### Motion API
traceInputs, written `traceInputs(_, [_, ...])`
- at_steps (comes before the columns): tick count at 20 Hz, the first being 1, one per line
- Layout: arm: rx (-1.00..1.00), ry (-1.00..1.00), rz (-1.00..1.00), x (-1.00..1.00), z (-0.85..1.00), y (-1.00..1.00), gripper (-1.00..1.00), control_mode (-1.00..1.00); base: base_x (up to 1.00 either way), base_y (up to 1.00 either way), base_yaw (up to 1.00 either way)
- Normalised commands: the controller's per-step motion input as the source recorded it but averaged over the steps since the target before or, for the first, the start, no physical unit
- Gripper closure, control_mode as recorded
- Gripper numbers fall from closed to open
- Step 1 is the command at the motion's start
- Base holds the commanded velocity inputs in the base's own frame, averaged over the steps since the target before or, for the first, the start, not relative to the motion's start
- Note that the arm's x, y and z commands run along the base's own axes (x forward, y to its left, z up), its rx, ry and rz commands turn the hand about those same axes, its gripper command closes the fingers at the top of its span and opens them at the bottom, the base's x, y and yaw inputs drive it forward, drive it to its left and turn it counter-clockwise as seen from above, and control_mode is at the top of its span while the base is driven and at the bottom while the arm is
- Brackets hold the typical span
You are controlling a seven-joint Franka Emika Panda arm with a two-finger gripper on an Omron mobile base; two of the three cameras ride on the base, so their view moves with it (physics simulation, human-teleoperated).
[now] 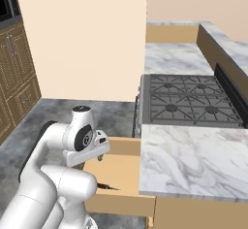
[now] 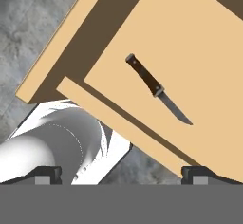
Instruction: Open the drawer on the right and place the cutting tools on the cutting board.
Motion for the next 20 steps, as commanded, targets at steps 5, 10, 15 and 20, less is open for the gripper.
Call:
traceInputs(5, [0.00, 0.00, 0.00, 0.00, 0.00, 0.00, -1.00, 1.00, -0.28, 0.00, 0.00])
traceInputs(10, [0.00, 0.00, 0.00, 0.00, 0.00, 0.00, -1.00, -1.00, -0.08, 0.00, 0.00])
traceInputs(15, [0.00, 0.01, -0.02, 0.88, -0.05, 0.00, -1.00, -1.00, 0.00, 0.00, 0.00])
traceInputs(20, [0.00, 0.00, -0.01, 0.58, -0.23, 0.06, -1.00, -1.00, 0.00, 0.00, 0.00])
